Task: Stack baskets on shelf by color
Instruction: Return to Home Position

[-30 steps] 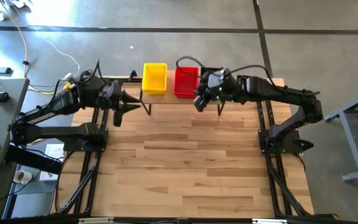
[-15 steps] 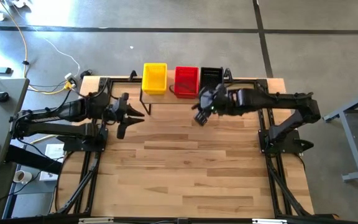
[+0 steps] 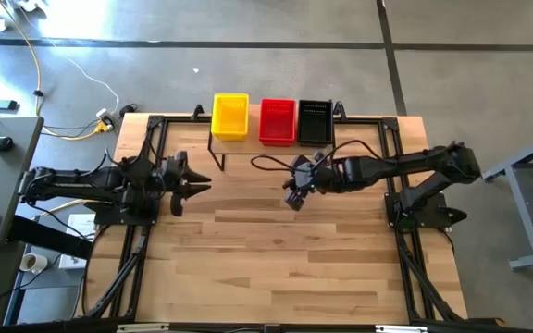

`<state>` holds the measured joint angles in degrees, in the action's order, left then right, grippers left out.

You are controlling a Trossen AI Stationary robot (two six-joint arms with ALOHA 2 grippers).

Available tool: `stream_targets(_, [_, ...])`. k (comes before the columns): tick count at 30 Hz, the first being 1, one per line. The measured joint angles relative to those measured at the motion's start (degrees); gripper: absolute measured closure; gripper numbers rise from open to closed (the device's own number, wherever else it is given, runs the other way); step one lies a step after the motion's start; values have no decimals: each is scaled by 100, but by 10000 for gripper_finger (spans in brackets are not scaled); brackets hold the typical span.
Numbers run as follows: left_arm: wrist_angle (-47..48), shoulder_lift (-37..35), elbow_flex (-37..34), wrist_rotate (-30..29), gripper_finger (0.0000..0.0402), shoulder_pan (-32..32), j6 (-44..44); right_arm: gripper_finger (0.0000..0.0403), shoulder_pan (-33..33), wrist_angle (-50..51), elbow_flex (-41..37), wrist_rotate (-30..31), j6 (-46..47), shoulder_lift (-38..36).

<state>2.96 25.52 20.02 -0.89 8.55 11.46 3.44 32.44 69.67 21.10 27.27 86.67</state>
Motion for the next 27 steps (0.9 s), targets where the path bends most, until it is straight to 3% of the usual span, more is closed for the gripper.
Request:
stream_targets(11, [-554,-974,-1020,-2,312,-124,413,270,-3,-216,-708,95,254,-916])
stream_targets(20, [-1092,-1302,-1711,-64,312,-121,498,270,-4,-1639,-2357,386,737,-2668])
stream_targets(27, [-1370,-1281,-1940,-333,312,-83,741,270,0,-2610,-3594,562,385,-4053])
